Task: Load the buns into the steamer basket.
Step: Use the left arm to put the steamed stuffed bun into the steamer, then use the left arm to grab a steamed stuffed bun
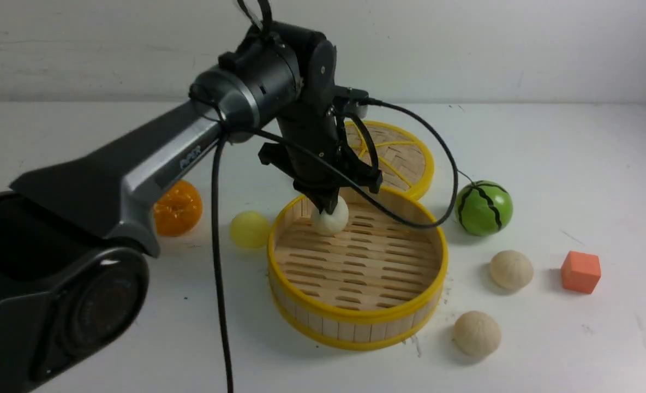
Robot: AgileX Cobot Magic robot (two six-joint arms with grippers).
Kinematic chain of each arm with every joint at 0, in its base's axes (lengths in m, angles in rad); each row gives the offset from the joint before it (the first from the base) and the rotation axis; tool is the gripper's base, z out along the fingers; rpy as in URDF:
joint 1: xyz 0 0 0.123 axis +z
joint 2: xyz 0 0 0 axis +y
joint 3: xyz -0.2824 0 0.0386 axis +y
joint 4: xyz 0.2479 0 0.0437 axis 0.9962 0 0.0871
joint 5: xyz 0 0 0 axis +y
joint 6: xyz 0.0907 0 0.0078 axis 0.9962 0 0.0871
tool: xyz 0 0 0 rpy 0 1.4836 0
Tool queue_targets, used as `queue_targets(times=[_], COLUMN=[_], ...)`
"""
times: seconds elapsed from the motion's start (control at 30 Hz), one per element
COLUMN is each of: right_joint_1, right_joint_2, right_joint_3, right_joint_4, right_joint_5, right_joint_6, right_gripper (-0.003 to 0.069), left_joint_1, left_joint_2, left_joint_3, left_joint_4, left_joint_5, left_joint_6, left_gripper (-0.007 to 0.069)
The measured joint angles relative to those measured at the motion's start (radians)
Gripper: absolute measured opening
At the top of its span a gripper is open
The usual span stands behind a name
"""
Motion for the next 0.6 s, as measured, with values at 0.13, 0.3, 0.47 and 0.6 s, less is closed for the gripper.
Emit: queue_targets(times=[0.13, 0.3, 0.47, 0.6], right_joint_1=[0.0, 0.0, 0.0, 0.0], right_joint_2=[0.0, 0.0, 0.0, 0.0], right_joint_3=[0.0, 0.0, 0.0, 0.0], right_joint_4=[0.0, 0.0, 0.0, 0.0], right_joint_5=[0.0, 0.0, 0.0, 0.0], right_joint_6=[0.0, 0.0, 0.0, 0.0], right_gripper=[0.0239, 0.0239, 0.0239, 0.0239], left_joint_1=[0.0, 0.0, 0.0, 0.013], left_joint_2=[0.061, 0.045, -0.042, -0.158], left_joint_3=[-0.05, -0.059, -0.059, -0.041], left_joint_4=[0.034, 0.035, 0.031, 0.031], left_joint_5=[0.013, 0.039, 0.047, 0.047], left_joint_6=[0.0, 0.0, 0.0, 0.0], left_gripper=[0.0054, 0.0216, 0.042, 0.0397])
